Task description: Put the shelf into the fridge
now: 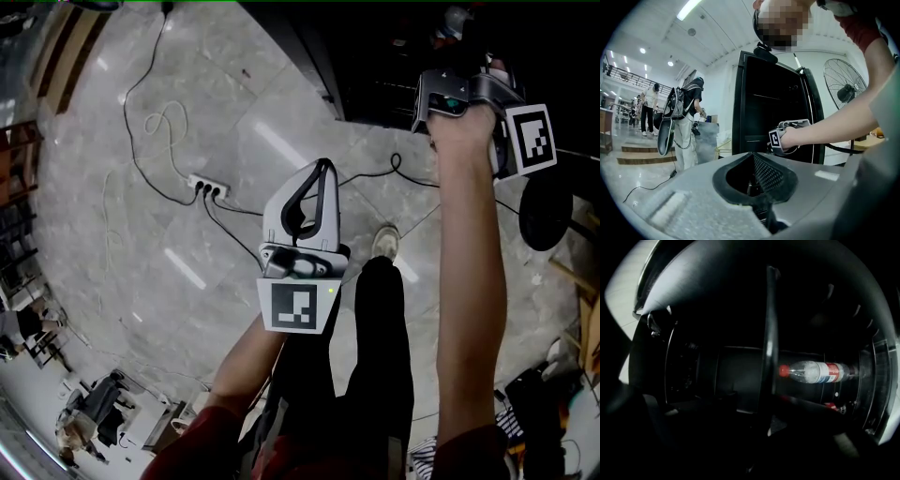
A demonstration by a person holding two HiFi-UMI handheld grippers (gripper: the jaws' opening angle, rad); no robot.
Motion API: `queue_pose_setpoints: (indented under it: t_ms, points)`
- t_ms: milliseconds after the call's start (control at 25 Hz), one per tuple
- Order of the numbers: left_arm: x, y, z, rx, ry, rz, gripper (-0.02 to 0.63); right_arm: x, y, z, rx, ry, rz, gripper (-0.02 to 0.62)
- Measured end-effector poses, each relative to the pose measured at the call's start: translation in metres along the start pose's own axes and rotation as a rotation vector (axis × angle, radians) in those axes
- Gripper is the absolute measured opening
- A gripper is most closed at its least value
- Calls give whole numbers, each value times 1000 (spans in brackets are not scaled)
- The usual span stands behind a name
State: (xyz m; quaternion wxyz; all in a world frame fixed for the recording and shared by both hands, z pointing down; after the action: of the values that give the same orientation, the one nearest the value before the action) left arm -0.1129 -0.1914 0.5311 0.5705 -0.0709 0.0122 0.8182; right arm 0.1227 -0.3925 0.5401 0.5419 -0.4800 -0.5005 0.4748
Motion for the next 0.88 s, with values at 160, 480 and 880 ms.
queue_pose_setpoints:
  t_ms: [160,480,880]
  points:
    - [1,-1,-1,0,0,0,5,-8,-5,-3,-37,-14,27,150]
    - [4,-1,4,-1,0,7,5,-10,-9,-10,-105,-79,44,49]
    - [6,0,6,-1,13,7,5,-6,-13,-9,-125,-92,95,9]
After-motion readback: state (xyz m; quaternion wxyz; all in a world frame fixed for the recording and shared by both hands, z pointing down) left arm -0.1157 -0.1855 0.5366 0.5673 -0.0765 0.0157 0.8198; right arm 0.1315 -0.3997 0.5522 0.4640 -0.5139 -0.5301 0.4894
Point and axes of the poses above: the fingertips, and each gripper's own axes: x backward along the fingers, y to its left, z out of its underside, the point moved 7 cm from there along x, backward along the fingers, and after that the axes turned 5 degrees about -x, right-handed, at the moved point
